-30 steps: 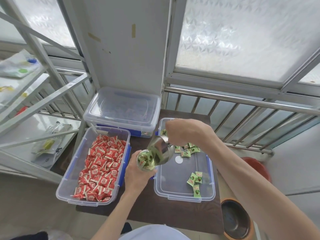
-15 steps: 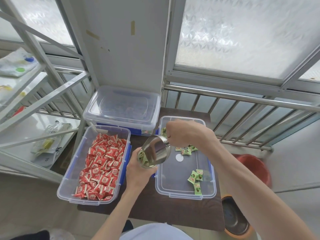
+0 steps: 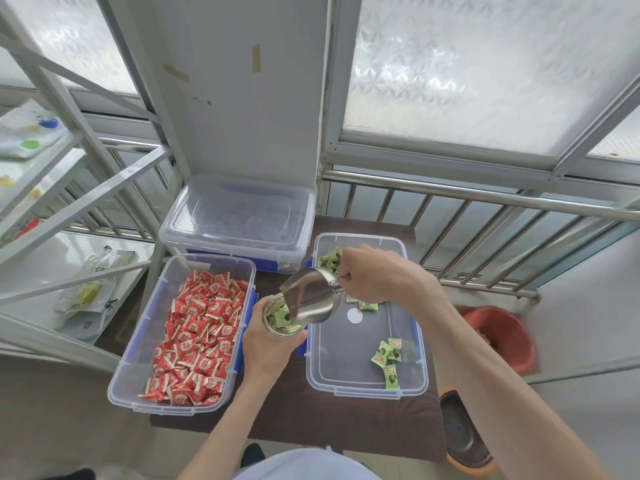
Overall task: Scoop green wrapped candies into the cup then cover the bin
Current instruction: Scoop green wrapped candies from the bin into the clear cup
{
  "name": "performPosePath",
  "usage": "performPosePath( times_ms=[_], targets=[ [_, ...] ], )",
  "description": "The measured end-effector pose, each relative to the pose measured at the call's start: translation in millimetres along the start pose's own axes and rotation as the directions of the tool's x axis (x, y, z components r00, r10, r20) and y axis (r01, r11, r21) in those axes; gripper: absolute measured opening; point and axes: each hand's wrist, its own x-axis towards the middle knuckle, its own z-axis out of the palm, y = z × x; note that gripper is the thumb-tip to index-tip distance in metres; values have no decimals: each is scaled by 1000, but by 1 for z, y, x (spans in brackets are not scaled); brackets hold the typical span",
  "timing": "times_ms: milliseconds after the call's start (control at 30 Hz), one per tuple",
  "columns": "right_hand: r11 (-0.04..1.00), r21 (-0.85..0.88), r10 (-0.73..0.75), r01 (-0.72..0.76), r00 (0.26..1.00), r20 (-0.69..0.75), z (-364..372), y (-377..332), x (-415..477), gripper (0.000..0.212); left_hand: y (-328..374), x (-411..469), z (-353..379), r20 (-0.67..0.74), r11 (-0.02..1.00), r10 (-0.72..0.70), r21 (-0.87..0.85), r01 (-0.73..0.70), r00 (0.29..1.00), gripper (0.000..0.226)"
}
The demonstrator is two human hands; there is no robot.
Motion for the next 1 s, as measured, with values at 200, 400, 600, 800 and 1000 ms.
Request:
performPosePath(
  times_ms=[200, 400, 600, 800, 1000],
  targets=[
    [933, 356, 68, -60, 998, -10, 11, 47, -12, 22, -6, -1, 1, -15, 1000, -9, 20, 9, 1000, 84],
    [642, 676, 410, -361, 907, 96, 99, 95, -23, 40, -16, 1, 6, -11, 997, -38, 74, 39, 999, 88],
    [347, 844, 468, -408, 855, 221, 186, 78, -14, 46, -25, 0, 7, -8, 991, -110, 72, 110, 994, 91],
    [62, 916, 536, -396, 787, 305, 217, 45, 20, 16, -25, -3, 4, 26, 986, -124, 120, 120, 992, 95],
    [269, 835, 590, -481, 768, 252, 228, 36, 41, 23, -22, -7, -1, 64, 976, -152, 170, 139, 986, 107]
  ],
)
